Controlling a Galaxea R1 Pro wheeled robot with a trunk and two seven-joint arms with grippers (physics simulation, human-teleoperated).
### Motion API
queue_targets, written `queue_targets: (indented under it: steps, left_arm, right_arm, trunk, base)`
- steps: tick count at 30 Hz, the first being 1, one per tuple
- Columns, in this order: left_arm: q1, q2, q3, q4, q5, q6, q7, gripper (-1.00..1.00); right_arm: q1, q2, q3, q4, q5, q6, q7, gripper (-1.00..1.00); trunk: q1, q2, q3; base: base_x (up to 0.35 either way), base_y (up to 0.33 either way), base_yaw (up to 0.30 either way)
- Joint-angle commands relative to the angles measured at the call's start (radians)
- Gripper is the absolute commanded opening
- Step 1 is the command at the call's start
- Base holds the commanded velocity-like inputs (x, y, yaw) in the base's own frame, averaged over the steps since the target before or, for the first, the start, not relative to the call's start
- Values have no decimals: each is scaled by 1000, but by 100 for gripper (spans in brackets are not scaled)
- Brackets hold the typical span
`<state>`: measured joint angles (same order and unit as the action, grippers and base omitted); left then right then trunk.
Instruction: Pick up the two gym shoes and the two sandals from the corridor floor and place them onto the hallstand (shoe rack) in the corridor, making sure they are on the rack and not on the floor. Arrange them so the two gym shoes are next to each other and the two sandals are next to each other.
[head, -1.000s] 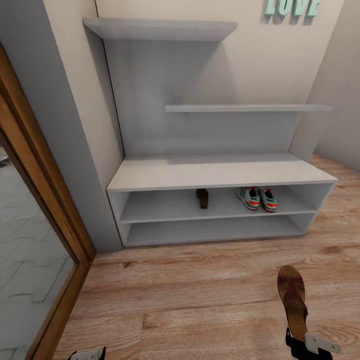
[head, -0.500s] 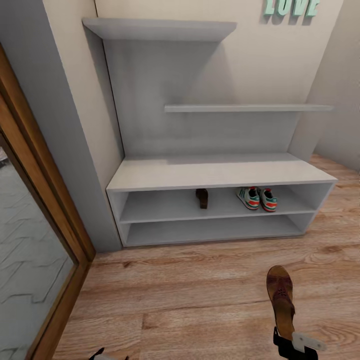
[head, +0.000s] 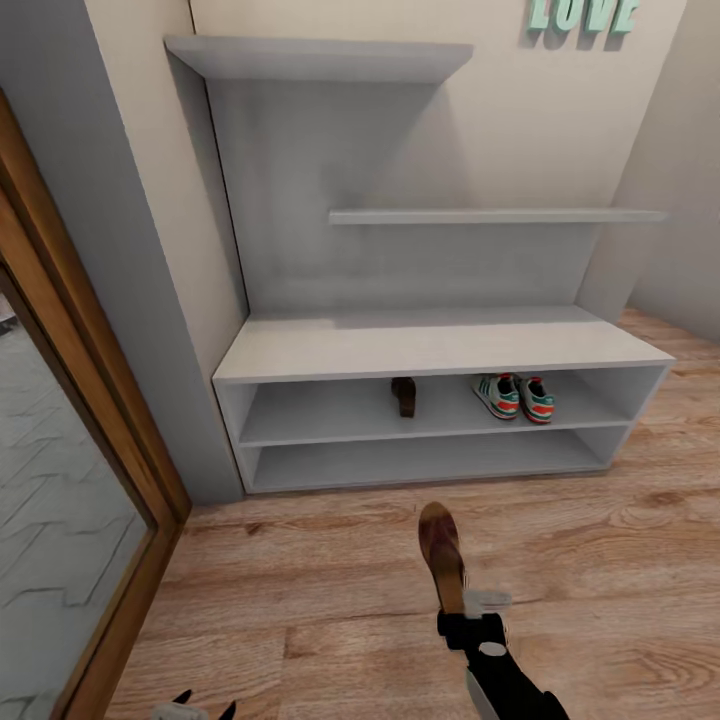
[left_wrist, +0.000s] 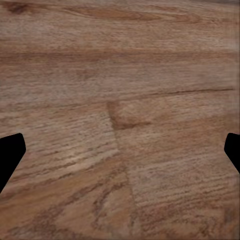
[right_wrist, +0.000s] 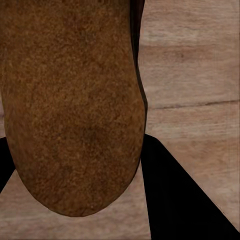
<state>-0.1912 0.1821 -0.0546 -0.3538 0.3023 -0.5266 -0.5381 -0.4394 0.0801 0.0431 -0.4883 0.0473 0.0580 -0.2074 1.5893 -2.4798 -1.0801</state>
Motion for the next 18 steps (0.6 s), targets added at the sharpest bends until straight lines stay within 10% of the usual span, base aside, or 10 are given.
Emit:
queue_targets:
  steps: [1, 18]
  left_arm:
    - [-1, 0, -6, 1, 11, -2, -7, 100]
    - [-1, 0, -13, 0, 12, -3, -17, 100]
  right_arm:
    - [-3, 7, 3, -22, 3, 36, -9, -100]
    - [-261, 94, 3, -62, 4, 349, -36, -100]
  trunk:
    - [0, 0, -1]
    - [0, 0, -1]
  base:
    - [0, 0, 0]
    - [0, 0, 0]
